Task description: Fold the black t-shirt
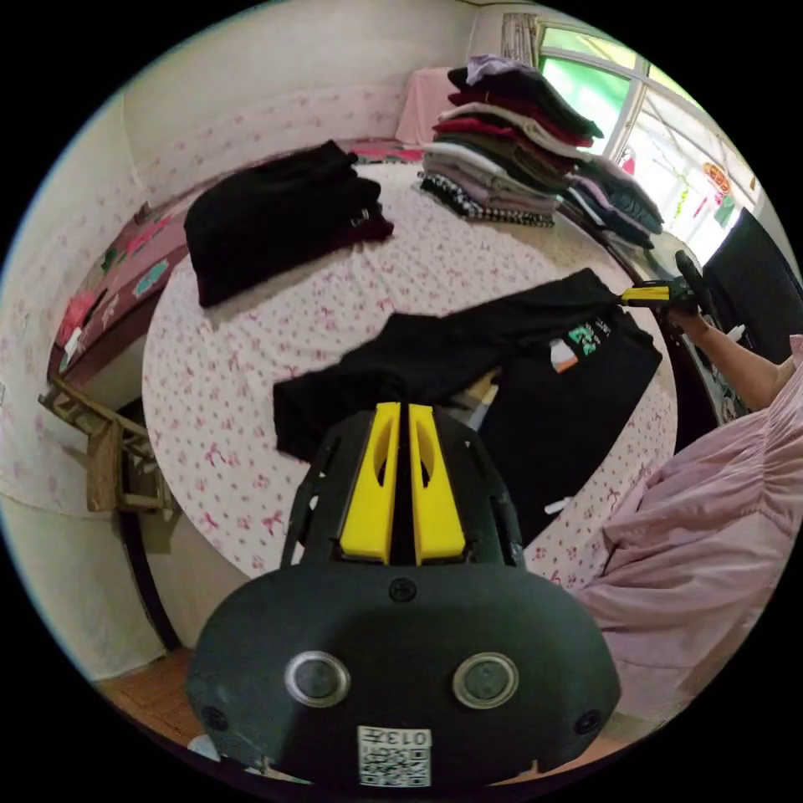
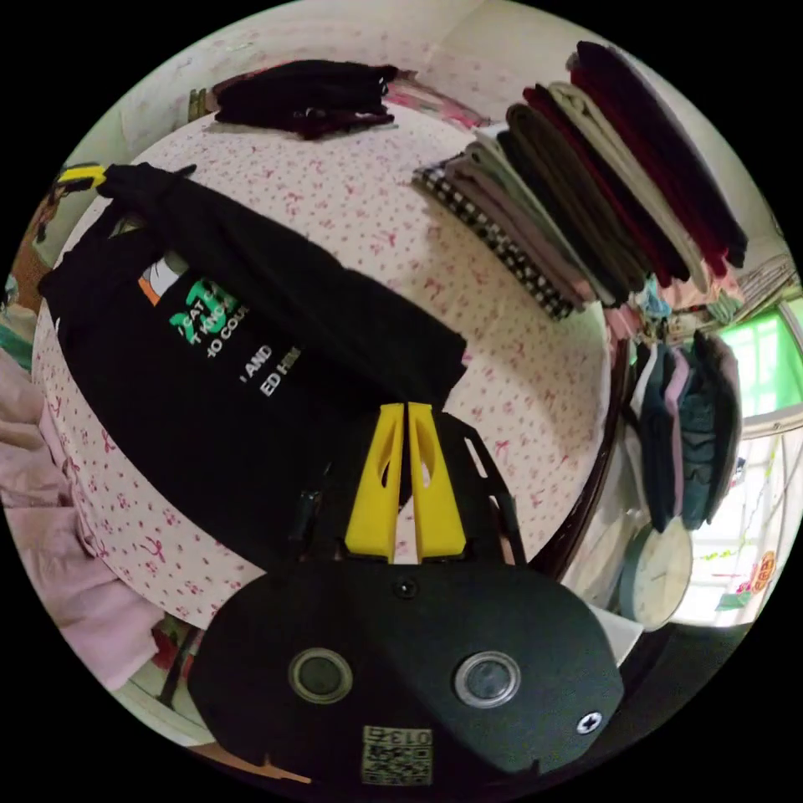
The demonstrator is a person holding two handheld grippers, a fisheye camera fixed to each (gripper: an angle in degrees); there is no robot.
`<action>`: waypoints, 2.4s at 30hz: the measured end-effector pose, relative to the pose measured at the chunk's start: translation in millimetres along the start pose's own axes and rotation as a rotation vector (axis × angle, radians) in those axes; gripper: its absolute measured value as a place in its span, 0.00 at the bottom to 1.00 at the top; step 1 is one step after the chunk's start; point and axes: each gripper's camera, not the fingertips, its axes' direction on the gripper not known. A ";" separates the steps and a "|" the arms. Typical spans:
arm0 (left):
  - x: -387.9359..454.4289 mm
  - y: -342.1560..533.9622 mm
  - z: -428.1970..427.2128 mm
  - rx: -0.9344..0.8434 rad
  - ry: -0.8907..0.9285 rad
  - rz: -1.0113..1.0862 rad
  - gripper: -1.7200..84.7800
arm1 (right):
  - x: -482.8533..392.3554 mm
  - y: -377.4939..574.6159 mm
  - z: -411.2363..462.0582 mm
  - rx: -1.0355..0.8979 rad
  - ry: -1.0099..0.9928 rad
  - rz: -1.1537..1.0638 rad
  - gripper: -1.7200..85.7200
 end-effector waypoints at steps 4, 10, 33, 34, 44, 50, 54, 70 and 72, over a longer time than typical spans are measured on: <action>5.3 19.6 16.2 -0.056 -0.003 -0.035 0.03 | -10.6 14.2 13.6 -0.027 -0.052 0.109 0.02; 0.2 20.3 -25.6 0.057 -0.030 -0.015 0.03 | -1.3 28.6 -26.6 0.078 -0.035 0.167 0.02; -6.6 79.7 4.3 -0.129 0.065 -0.044 0.03 | -1.8 51.3 -9.1 -0.087 -0.072 0.187 0.04; -13.0 87.0 -2.8 -0.121 0.078 -0.059 0.03 | 1.1 53.0 -13.5 -0.078 -0.063 0.203 0.04; -47.9 66.6 -1.2 -0.016 0.058 -0.167 0.02 | -74.2 -79.6 -58.7 0.267 -0.523 -0.025 0.08; -49.2 66.7 9.6 -0.044 0.079 -0.220 0.02 | -169.0 -192.1 -37.1 0.169 -0.730 -0.244 0.12; -38.0 71.0 7.6 -0.047 0.070 -0.189 0.02 | -202.3 -224.8 -19.9 0.084 -0.683 -0.293 0.11; -27.7 79.2 35.5 -0.071 0.086 -0.169 0.02 | -117.7 -61.6 -22.8 0.111 -0.799 0.250 0.03; -25.5 80.1 35.2 -0.069 0.100 -0.165 0.02 | -121.0 -46.9 -0.5 0.017 -0.875 0.268 0.03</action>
